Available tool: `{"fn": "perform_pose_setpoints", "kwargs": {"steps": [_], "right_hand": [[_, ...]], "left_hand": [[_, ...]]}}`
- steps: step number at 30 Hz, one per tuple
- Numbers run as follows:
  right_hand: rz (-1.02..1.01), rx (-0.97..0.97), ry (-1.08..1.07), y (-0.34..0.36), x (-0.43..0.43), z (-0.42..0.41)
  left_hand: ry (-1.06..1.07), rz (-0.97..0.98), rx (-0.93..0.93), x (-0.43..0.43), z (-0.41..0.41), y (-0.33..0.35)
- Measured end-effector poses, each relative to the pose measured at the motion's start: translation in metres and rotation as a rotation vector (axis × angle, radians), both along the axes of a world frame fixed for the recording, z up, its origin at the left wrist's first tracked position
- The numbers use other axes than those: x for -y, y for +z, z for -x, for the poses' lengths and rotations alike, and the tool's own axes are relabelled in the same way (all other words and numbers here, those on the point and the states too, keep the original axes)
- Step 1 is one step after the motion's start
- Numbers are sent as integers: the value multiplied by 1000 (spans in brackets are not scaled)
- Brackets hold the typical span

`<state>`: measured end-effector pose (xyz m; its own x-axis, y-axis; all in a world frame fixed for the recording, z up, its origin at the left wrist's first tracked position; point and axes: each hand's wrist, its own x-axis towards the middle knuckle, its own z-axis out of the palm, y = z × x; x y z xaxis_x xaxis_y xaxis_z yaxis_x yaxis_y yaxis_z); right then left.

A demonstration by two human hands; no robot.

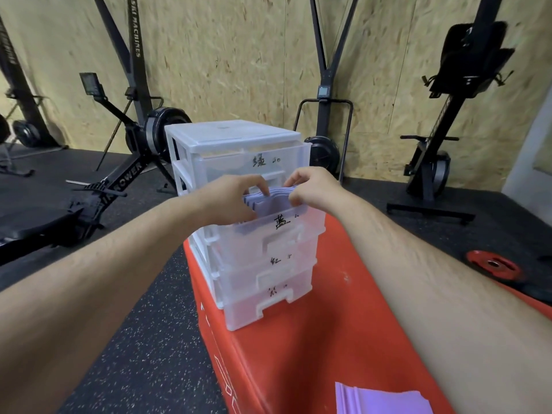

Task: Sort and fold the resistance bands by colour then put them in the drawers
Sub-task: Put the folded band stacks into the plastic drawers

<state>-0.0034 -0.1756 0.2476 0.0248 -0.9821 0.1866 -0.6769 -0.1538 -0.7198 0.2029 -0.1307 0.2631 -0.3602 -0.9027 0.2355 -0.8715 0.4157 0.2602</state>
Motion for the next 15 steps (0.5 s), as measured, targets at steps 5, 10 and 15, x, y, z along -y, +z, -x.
{"fn": "perform_pose_setpoints", "kwargs": {"steps": [5, 10, 15], "right_hand": [[-77, 63, 5, -9, 4, 6], [-97, 50, 62, -16, 2, 6], [321, 85, -45, -39, -21, 18]], "left_hand": [[4, -47, 60, 1, 1, 0], [11, -37, 67, 2, 2, -3], [-14, 119, 0, -14, -3, -15]]}}
